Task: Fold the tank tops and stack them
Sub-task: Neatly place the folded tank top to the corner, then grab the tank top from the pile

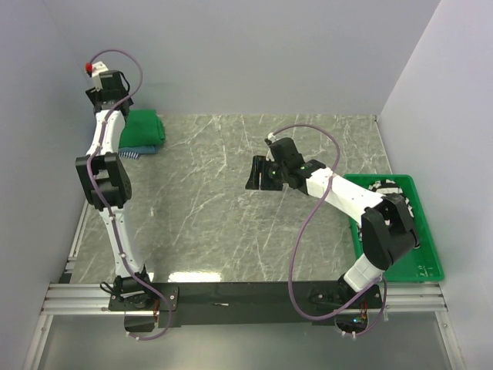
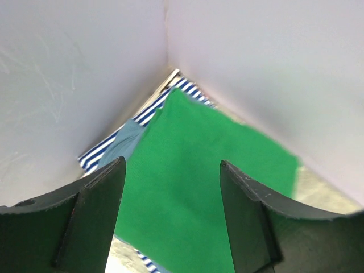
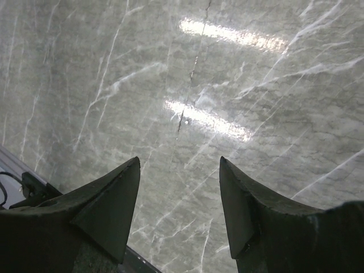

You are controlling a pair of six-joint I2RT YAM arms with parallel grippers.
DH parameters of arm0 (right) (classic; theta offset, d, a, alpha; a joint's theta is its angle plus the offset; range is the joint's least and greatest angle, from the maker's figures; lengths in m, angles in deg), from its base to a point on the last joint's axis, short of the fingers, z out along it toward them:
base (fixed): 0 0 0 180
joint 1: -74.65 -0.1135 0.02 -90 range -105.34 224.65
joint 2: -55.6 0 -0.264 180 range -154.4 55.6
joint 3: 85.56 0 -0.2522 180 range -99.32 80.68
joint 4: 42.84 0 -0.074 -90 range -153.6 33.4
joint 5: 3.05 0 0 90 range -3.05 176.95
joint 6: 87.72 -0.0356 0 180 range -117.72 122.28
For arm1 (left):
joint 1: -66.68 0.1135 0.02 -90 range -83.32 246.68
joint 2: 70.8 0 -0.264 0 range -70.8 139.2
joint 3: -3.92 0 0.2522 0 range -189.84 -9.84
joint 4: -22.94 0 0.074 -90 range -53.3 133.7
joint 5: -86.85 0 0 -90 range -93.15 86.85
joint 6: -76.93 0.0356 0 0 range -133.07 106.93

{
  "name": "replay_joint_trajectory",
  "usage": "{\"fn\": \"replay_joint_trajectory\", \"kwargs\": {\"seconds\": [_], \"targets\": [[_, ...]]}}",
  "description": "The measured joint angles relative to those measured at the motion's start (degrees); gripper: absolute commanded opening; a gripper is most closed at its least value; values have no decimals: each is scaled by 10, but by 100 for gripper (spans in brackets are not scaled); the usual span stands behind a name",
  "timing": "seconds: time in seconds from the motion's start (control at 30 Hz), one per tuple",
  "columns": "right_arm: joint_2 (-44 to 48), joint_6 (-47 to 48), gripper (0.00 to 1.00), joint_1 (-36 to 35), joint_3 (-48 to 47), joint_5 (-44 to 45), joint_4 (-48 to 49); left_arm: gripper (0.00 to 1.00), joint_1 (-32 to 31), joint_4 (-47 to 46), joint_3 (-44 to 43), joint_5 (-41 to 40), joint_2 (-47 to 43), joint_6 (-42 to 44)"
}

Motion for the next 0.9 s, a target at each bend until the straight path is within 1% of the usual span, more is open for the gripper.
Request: {"fn": "replay_joint_trajectory", "kwargs": {"seconds": [0.13, 0.27, 0.33, 0.4, 0.43, 0.5, 0.53, 0.57, 0.63, 0.7, 0.77, 0.9], "targets": [[5, 0, 65, 0, 0, 20, 0, 73, -1, 4, 9, 28, -40, -51], [23, 0, 65, 0, 0, 56, -11, 73, -17, 10, 73, 60, -120, -108], [37, -3, 65, 0, 0, 80, -21, 73, -42, 19, 119, 67, -169, -130], [59, -10, 65, 3, 0, 113, -39, 73, -86, 19, 183, 70, -231, -154], [71, -16, 65, 4, 0, 131, -50, 73, -118, 24, 218, 74, -264, -166], [96, -30, 68, 10, 0, 173, -79, 73, -194, 19, 296, 88, -339, -191], [112, -39, 68, 17, 0, 197, -99, 73, -247, 13, 339, 96, -379, -202], [128, -49, 69, 29, 0, 225, -120, 73, -282, 12, 368, 101, -408, -211], [163, -75, 73, 68, 1, 280, -161, 73, -373, 11, 428, 125, -471, -226], [197, -97, 75, 120, 12, 327, -187, 73, -439, 13, 467, 151, -519, -236], [239, -114, 76, 195, 46, 362, -201, 73, -474, 12, 490, 168, -551, -243], [285, -118, 76, 358, 120, 377, -205, 73, -513, 13, 537, 202, -601, -250]]}}
